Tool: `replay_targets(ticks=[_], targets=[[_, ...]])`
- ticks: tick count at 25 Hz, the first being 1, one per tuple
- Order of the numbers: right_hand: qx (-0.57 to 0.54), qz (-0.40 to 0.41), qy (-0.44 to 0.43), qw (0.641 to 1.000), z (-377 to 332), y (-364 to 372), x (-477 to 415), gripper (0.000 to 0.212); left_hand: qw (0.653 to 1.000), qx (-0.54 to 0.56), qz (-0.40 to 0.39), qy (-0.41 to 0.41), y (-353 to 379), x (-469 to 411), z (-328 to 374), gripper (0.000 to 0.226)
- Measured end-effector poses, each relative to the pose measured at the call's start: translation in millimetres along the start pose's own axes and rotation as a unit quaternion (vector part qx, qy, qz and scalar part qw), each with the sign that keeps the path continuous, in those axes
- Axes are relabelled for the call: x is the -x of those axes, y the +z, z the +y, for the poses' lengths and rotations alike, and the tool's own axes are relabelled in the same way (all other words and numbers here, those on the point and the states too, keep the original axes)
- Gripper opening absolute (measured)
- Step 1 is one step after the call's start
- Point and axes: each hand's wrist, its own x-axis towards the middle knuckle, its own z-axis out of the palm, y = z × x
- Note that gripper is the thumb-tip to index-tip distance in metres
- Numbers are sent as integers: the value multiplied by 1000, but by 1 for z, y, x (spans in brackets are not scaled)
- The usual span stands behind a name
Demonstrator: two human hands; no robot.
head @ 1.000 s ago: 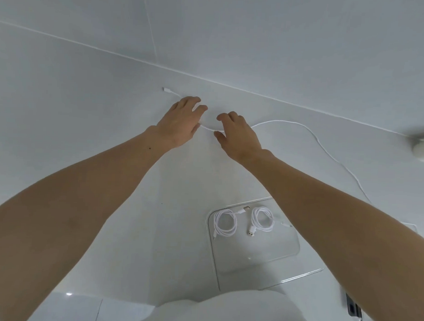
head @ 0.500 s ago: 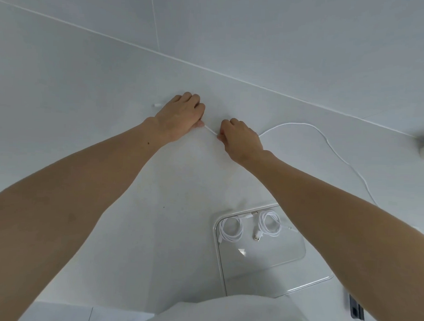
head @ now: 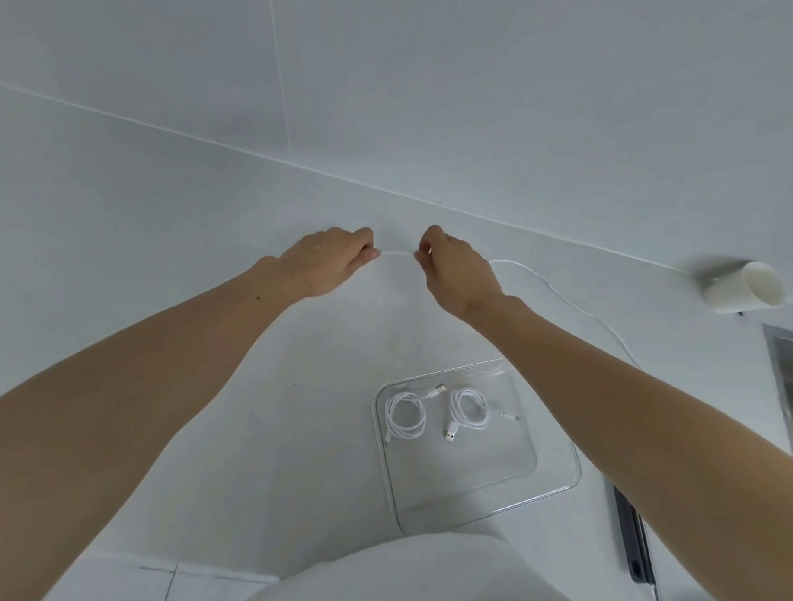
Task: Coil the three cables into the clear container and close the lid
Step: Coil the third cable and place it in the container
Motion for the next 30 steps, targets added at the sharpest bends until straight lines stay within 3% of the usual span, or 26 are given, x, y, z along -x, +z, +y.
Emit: replay_targets(ticks=[8, 17, 24, 30], targets=[[-36, 184, -51, 981, 15, -123, 71, 21, 985, 136, 94, 45, -62, 40, 115, 33], [-149, 386, -86, 906, 22, -290, 139, 24, 958, 230, 112, 128, -178, 59, 283, 35], [-161, 464, -119, 863, 9, -396, 174, 29, 918, 324, 73, 218, -244, 91, 387, 39], [-151, 430, -120, 882, -1, -432, 180, 36, 884, 367, 86, 278, -280, 113, 437, 42]])
